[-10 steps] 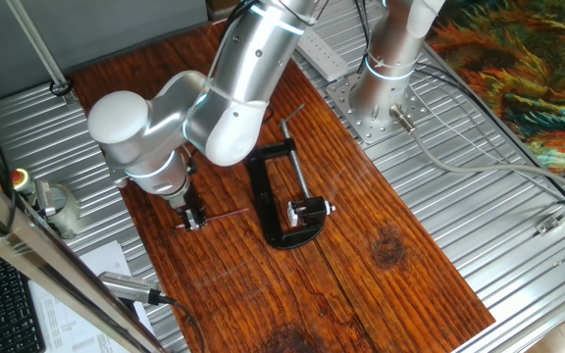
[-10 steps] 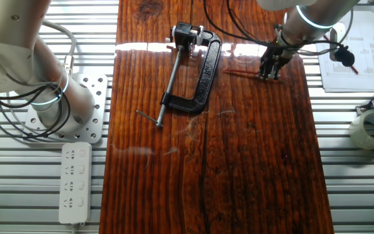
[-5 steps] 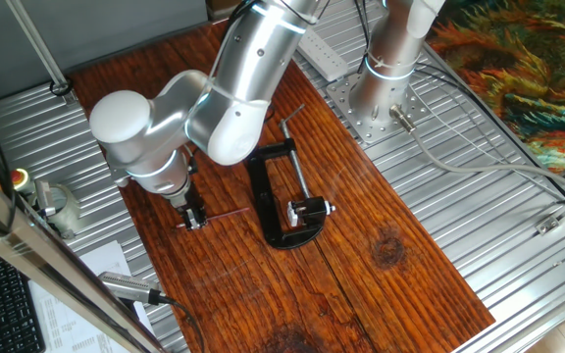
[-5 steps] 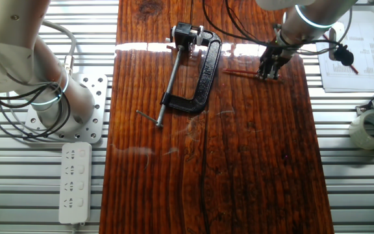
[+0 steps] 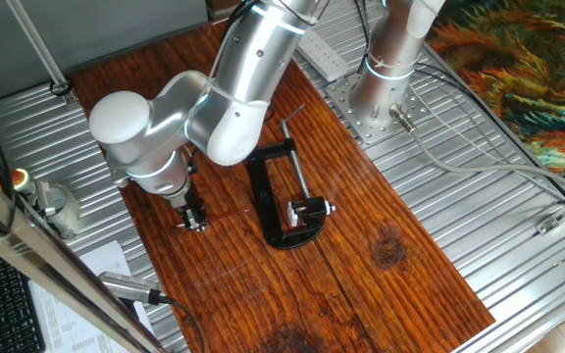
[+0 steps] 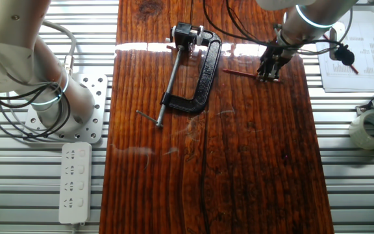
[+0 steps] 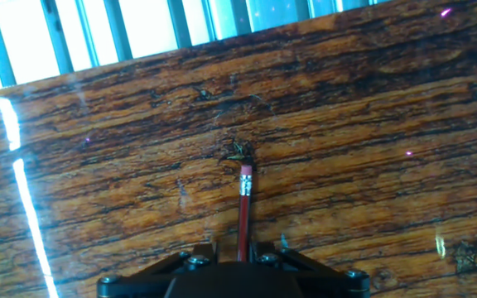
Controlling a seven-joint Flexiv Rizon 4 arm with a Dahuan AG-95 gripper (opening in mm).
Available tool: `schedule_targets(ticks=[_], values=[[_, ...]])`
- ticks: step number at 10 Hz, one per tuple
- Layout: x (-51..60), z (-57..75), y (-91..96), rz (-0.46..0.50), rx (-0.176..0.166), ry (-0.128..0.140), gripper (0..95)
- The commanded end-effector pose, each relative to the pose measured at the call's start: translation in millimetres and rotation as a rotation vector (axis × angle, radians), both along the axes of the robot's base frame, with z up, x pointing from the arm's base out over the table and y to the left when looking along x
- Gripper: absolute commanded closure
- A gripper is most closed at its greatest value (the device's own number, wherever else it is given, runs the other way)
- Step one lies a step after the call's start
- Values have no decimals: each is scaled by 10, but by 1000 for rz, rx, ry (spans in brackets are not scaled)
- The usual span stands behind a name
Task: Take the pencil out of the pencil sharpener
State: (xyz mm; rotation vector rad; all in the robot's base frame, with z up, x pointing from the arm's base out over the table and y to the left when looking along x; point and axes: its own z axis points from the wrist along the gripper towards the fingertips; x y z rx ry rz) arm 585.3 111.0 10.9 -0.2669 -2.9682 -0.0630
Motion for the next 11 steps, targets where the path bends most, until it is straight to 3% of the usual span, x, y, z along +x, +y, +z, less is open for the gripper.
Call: schedule_targets(ticks=[1,5,6,8,11], values=[[-7,24,-1,0,0,0,760],[-1,226,-102,3,0,-3,760],[-5,273,-132,0,-3,-14,950],[-8,423,-248,20,-4,-46,950],[-89,694,-514,68,5,-52,950]])
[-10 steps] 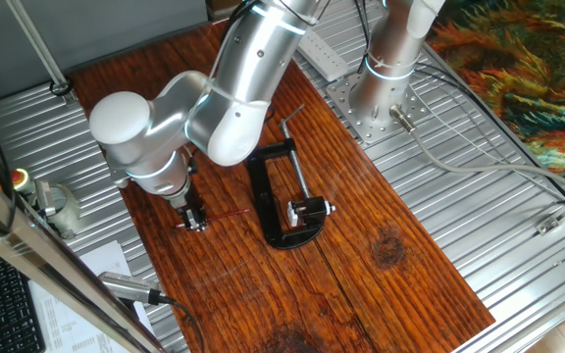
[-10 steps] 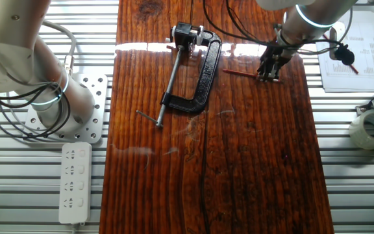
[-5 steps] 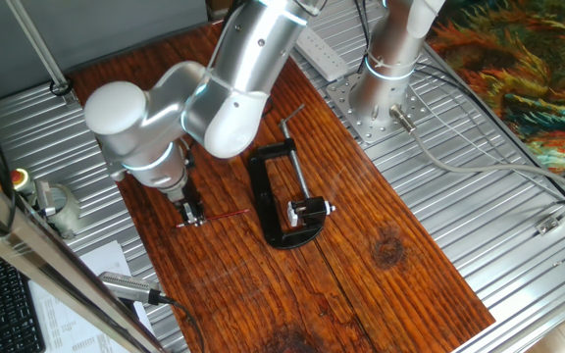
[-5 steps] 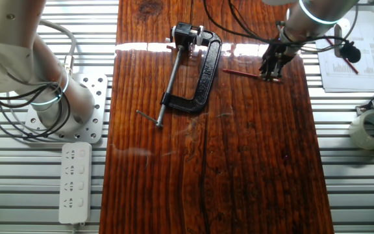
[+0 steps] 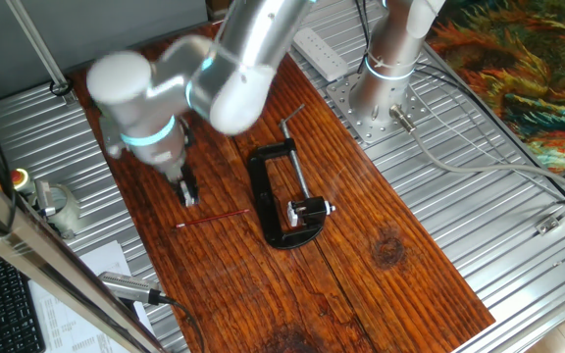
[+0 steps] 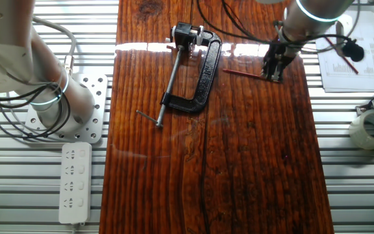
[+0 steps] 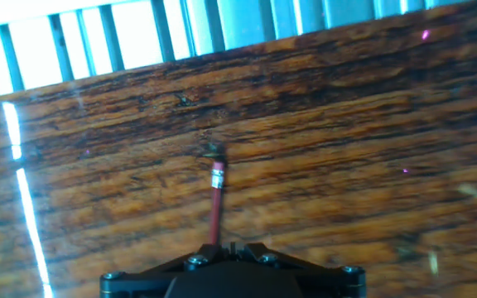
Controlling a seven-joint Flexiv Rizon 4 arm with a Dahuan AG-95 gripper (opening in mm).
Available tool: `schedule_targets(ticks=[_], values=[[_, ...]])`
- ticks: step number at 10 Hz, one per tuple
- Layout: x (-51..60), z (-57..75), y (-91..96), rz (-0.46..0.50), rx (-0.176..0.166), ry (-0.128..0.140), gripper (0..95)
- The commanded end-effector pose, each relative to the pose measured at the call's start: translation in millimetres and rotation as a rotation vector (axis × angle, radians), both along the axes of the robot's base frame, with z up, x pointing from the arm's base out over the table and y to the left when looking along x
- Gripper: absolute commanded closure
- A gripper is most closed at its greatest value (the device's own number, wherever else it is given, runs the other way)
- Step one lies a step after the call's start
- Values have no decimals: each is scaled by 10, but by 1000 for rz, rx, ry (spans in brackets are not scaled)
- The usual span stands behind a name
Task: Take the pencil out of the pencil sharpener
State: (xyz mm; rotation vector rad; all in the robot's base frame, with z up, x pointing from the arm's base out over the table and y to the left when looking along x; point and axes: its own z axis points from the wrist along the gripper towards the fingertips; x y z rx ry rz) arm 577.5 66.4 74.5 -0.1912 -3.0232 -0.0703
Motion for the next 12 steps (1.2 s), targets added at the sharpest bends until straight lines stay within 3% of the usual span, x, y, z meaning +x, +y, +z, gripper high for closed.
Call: schedule_targets(ticks=[1,4,6,8,9,12], values=[[-76,206,-232,35,1,2,950],[-265,394,-552,68,5,1,950],[-364,425,-708,98,9,-4,950],[-379,409,-749,109,17,-9,950],[-379,409,-749,58,13,10,950],[-379,409,-749,-95,-26,-1,950]])
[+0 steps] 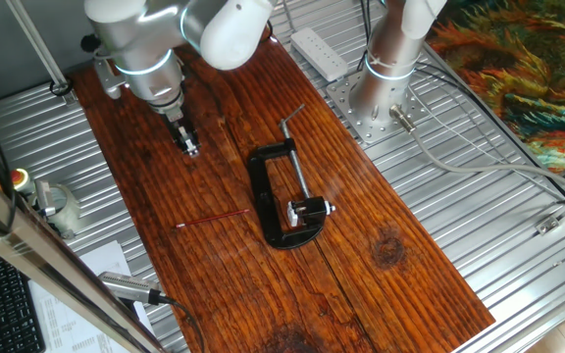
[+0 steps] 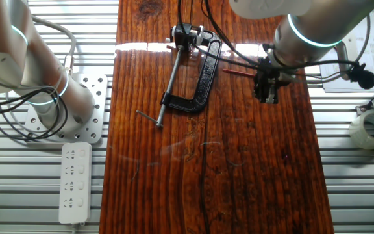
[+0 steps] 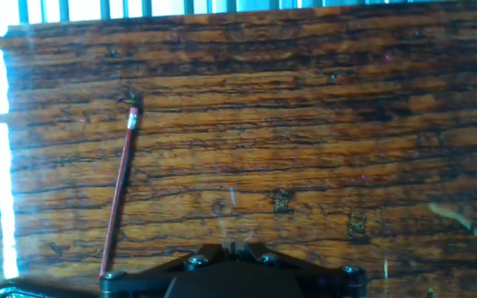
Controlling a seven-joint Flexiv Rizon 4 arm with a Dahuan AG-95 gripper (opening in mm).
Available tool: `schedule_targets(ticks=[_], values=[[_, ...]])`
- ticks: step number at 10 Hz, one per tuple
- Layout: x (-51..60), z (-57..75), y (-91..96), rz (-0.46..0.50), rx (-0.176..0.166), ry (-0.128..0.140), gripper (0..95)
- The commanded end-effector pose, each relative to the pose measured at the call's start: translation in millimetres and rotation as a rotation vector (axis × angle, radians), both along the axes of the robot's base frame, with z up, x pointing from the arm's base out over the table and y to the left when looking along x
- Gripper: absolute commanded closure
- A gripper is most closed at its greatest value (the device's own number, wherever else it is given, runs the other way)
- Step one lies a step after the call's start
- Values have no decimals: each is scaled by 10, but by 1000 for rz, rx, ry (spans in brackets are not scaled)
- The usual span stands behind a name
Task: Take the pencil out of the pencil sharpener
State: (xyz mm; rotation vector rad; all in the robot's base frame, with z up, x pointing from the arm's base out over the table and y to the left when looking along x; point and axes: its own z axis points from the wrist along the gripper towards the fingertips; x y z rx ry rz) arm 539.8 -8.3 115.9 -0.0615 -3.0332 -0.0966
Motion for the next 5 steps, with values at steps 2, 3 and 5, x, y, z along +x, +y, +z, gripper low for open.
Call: schedule_targets(ticks=[2,3,5], values=[[-7,14,-59,-190,-71,6,950],[-23,57,-179,-175,-70,7,950],[-52,136,-371,-131,-63,5,950]])
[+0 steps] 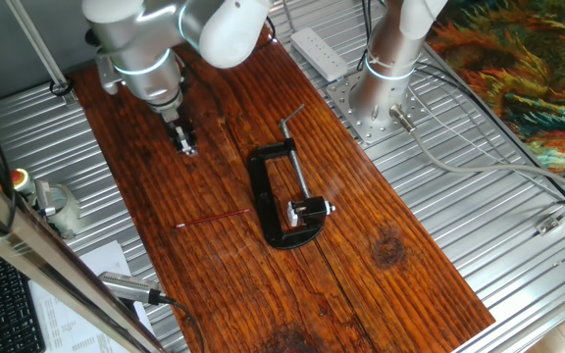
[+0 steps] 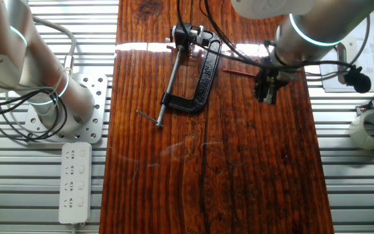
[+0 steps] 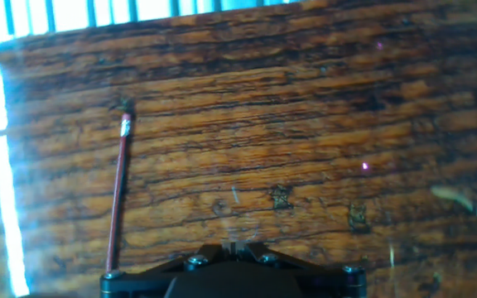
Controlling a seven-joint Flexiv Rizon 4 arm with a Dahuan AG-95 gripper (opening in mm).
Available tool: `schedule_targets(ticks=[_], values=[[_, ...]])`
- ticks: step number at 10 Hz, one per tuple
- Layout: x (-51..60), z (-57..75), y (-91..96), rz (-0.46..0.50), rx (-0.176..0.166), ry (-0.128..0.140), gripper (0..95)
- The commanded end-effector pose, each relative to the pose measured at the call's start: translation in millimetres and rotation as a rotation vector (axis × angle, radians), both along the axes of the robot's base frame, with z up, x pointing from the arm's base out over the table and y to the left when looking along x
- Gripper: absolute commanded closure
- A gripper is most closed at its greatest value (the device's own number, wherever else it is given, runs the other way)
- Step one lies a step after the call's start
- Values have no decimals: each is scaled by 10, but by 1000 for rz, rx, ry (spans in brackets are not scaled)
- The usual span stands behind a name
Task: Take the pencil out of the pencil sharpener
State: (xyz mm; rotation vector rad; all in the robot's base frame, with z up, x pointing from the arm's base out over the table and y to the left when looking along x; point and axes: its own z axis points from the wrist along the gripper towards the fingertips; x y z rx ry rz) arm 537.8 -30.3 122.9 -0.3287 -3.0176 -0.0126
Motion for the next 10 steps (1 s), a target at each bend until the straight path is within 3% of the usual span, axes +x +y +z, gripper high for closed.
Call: schedule_targets(ticks=[1,4,10], values=[[-47,99,-219,57,6,-2,950],[-80,147,-340,83,11,-6,950],[-82,150,-351,103,17,-10,950]])
